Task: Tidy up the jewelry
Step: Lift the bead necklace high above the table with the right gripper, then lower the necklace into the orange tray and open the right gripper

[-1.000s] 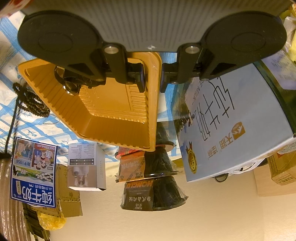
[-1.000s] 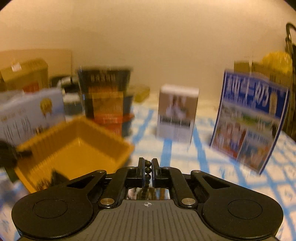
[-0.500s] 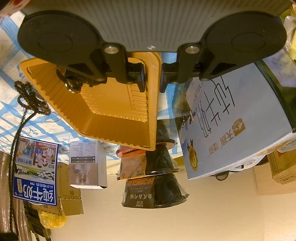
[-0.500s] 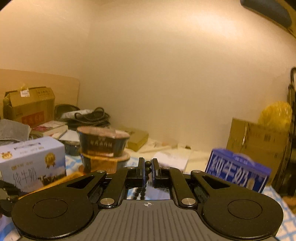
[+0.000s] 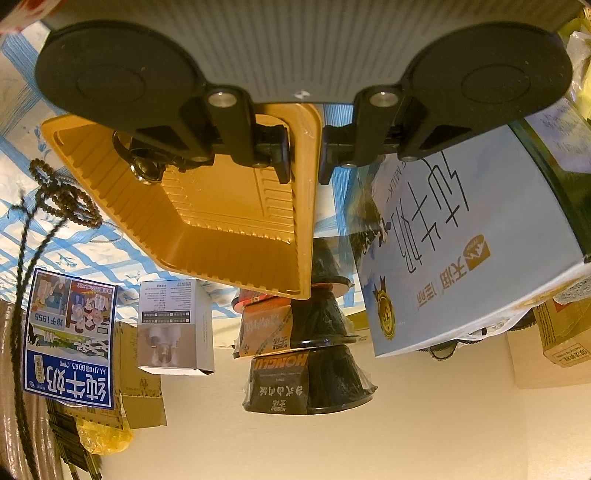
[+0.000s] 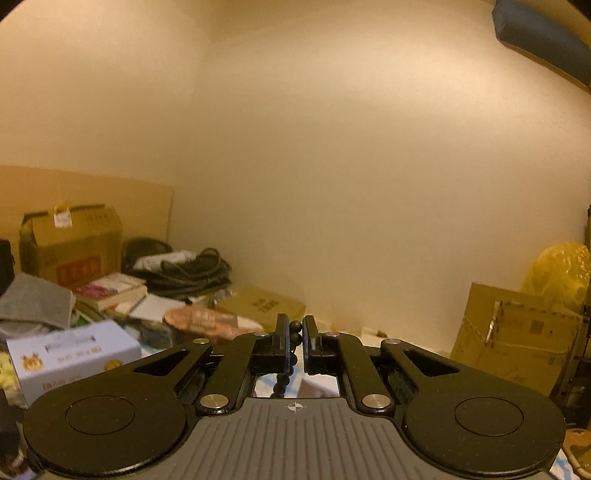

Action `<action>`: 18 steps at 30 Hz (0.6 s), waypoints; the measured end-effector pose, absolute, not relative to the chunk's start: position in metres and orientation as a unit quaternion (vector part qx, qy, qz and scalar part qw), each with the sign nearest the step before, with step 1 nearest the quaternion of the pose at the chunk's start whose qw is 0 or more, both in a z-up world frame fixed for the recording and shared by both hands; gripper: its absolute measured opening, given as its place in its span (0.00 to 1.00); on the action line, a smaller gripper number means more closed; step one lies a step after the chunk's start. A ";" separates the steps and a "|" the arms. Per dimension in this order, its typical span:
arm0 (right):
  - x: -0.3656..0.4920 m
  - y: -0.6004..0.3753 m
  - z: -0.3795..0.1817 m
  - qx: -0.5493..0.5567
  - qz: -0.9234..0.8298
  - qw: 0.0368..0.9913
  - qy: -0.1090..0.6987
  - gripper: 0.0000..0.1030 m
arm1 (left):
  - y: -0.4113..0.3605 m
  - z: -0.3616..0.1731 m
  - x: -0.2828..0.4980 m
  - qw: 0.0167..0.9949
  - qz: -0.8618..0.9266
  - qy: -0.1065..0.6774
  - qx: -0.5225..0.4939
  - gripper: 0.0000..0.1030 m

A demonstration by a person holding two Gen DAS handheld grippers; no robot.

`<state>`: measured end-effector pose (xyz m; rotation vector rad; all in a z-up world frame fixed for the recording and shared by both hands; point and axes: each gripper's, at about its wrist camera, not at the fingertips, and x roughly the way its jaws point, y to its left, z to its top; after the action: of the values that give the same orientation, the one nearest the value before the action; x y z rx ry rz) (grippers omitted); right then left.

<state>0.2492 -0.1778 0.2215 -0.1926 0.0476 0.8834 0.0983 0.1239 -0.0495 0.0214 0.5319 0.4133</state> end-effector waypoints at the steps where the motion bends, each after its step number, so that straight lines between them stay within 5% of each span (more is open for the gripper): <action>1: 0.249 -0.177 0.226 -0.091 0.428 0.899 0.020 0.06 | 0.124 -0.049 0.098 0.944 0.203 0.261 0.011 0.13; 18: 0.243 -0.123 0.263 -0.042 0.498 0.866 -0.021 0.06 | 0.124 -0.046 0.098 0.946 0.200 0.255 0.007 0.12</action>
<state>0.2429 -0.1229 0.2630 -0.0884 -0.0435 1.0420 0.0979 0.1239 -0.0463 0.0137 0.5191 0.4073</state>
